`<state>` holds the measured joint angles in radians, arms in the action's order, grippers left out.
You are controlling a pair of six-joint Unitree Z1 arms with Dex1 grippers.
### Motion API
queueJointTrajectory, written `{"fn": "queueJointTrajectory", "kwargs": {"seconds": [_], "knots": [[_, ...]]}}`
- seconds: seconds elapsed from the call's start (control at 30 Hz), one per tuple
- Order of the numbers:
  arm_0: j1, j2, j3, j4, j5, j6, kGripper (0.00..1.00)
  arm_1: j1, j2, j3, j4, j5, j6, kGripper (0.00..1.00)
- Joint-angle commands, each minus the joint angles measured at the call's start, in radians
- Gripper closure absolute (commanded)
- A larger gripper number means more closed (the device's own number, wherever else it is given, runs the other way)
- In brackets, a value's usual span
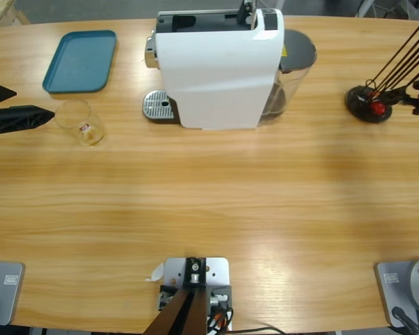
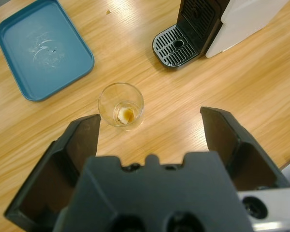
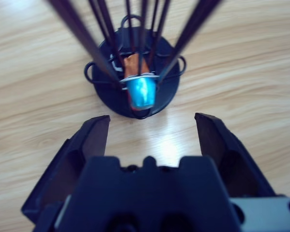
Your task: Pour coffee
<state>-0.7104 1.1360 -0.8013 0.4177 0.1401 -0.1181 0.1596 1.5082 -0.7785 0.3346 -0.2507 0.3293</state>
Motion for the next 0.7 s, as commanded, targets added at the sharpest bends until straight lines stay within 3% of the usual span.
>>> {"fn": "queueJointTrajectory", "kwargs": {"seconds": [0.03, 0.3, 0.7], "knots": [[-0.008, 0.011, 0.039, 0.01, 0.006, 0.002, 0.101, -0.027, -0.082, 0.075, -0.034, -0.001, 0.033, 0.23], [-0.008, 0.011, 0.039, 0.01, 0.006, 0.002, 0.101, -0.026, -0.026, 0.104, -0.099, 0.064, 0.02, 0.23], [-0.009, 0.013, 0.039, 0.01, 0.006, 0.003, 0.101, -0.026, 0.034, 0.085, -0.128, 0.071, 0.0, 0.234]]}}
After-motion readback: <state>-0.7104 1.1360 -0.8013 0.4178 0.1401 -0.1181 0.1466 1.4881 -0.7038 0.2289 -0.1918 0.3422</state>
